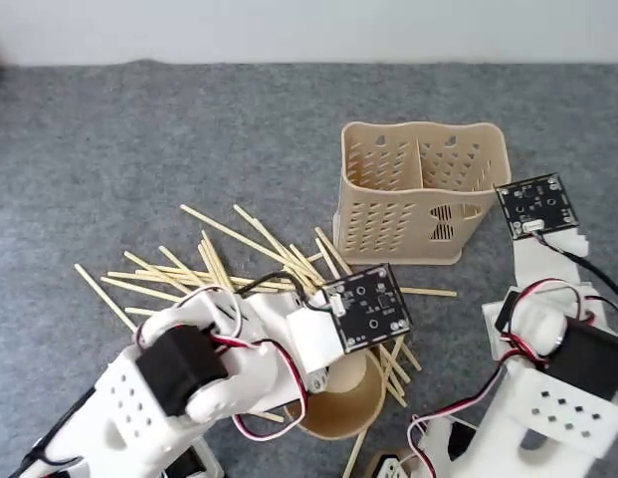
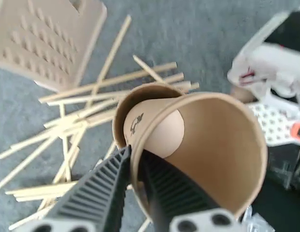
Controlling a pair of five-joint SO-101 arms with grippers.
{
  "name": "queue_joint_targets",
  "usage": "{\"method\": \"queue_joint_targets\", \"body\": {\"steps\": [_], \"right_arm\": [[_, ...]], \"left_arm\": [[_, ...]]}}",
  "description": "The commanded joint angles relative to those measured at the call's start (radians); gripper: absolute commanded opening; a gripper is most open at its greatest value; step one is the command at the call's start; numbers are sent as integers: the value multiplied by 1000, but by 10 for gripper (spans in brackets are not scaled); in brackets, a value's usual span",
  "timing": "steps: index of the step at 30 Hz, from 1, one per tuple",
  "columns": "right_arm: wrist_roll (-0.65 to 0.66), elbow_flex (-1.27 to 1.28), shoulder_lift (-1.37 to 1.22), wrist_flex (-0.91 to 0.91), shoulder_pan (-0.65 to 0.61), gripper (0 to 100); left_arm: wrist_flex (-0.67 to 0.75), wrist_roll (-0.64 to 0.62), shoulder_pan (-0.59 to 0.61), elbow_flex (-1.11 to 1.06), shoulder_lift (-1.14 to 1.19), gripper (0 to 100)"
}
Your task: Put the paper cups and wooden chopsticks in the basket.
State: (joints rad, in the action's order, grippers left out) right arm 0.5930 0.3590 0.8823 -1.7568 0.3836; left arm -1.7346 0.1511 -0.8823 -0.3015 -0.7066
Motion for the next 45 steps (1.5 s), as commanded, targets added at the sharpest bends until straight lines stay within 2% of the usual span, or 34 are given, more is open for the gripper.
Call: {"method": "queue_joint_targets", "body": {"steps": [1,3,5,8,13,16,19,23,27,32,37,40,45], "right_arm": [[9,-8,13,-33,7,72],[9,-8,13,-33,5,72],[9,-8,13,-33,4,72],[9,-8,13,-33,5,72],[9,-8,13,-35,7,72],[9,-8,13,-35,7,72],[9,-8,13,-35,2,72],[3,-8,10,-35,-18,72],[-2,29,12,-38,-117,69],[-114,94,2,-33,-289,72],[-219,127,1,-31,-507,72],[-285,123,1,-31,-621,72],[-368,94,1,-35,-730,73]], "left_arm": [[-18,25,-6,5,-12,15],[-18,20,-5,15,-12,55],[-17,-3,0,27,-14,142],[-15,-114,2,71,-14,261],[-9,-144,11,176,-14,279],[-20,-144,100,280,-15,279],[-21,-144,244,360,-15,279],[-21,-121,400,367,-92,279],[-21,-87,534,348,-255,246],[-21,-9,758,202,-450,170],[-17,100,1002,47,-494,171],[-17,107,1074,5,-496,171],[-17,107,1102,-47,-502,171]]}}
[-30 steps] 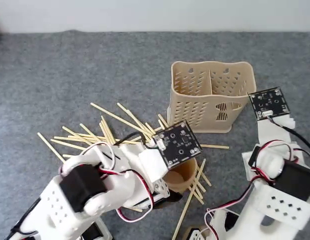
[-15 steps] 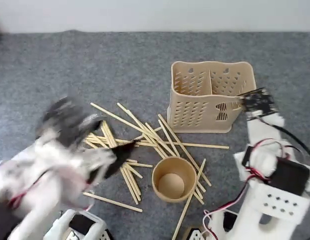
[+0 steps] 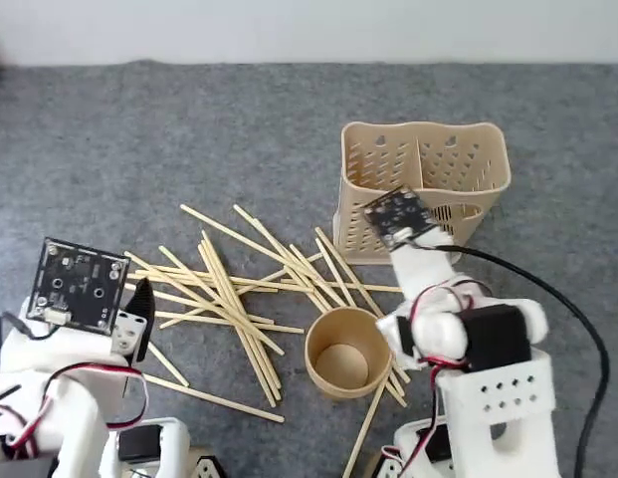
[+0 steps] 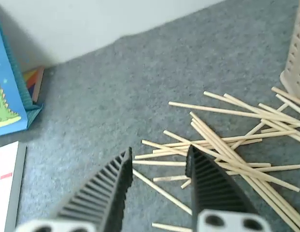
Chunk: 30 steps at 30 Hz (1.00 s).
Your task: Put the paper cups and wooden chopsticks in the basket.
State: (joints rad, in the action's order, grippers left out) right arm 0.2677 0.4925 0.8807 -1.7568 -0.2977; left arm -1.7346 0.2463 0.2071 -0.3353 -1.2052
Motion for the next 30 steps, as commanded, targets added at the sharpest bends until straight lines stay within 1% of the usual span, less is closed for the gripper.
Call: {"method": "queue_joint_targets", "body": {"steps": [1,7,11,16,24,30], "right_arm": [[-54,-44,2,-35,-61,73],[-106,3,-42,-19,-140,73],[-129,38,-140,47,-119,73],[-121,43,-228,56,-113,69],[-121,32,-231,41,-111,73],[-118,-71,-193,-24,-116,73]], "left_arm": [[-17,12,12,-28,-3,171],[-17,12,12,-101,-5,171],[-17,12,11,-114,-5,171],[-18,11,11,-116,-5,171],[-18,11,11,-116,-5,170],[-18,11,11,-116,-5,170]]}}
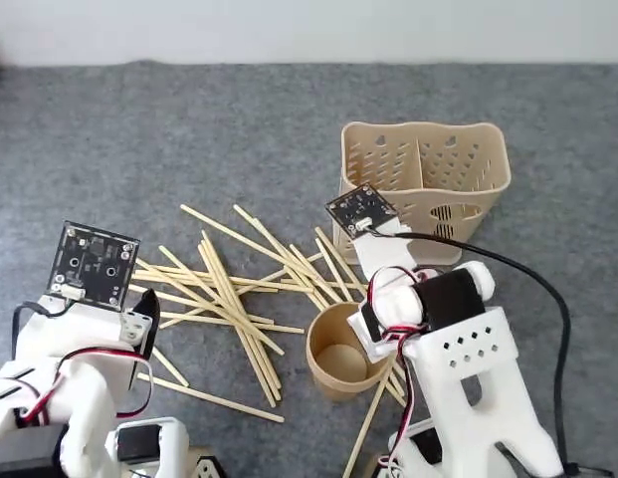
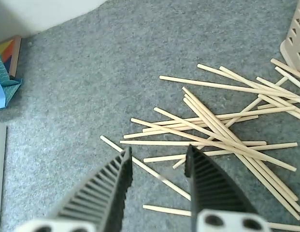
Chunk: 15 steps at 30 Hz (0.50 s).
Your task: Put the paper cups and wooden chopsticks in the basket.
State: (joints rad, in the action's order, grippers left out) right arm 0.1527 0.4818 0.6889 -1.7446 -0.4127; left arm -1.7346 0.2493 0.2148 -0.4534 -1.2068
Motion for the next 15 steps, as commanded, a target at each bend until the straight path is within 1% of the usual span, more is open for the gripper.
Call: {"method": "queue_joint_targets", "body": {"steps": [1,6,11,15], "right_arm": [[-3,-74,7,-44,-1,74],[-2,-83,13,-45,2,76],[-8,-83,13,-47,4,196],[-9,-81,12,-45,2,194]], "left_arm": [[-18,8,3,2,-3,170],[-18,8,3,1,-3,169],[-18,8,3,1,-3,168],[-18,8,3,1,-3,168]]}}
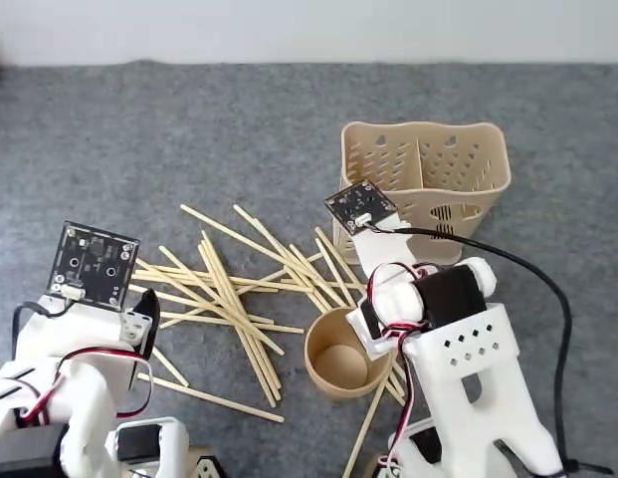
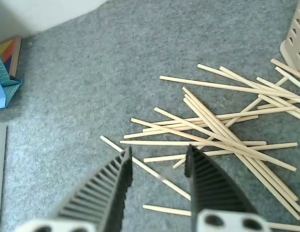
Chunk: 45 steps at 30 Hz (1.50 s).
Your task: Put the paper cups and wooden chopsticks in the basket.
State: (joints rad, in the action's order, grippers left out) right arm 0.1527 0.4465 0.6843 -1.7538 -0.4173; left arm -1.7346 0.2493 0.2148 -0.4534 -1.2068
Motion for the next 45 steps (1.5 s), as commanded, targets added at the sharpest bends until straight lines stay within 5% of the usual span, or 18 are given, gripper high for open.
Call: {"method": "queue_joint_targets", "body": {"steps": [1,9,15,21,45], "right_arm": [[-9,-46,16,-36,7,189],[-5,66,16,7,1,177],[0,160,16,67,2,79],[123,147,27,56,5,11],[130,-657,19,-44,12,9]], "left_arm": [[-18,8,3,1,-3,168],[-18,8,0,-41,-3,168],[-18,8,-2,-39,-3,168],[-17,8,3,-39,-3,168],[-17,8,-2,-41,-3,167]]}}
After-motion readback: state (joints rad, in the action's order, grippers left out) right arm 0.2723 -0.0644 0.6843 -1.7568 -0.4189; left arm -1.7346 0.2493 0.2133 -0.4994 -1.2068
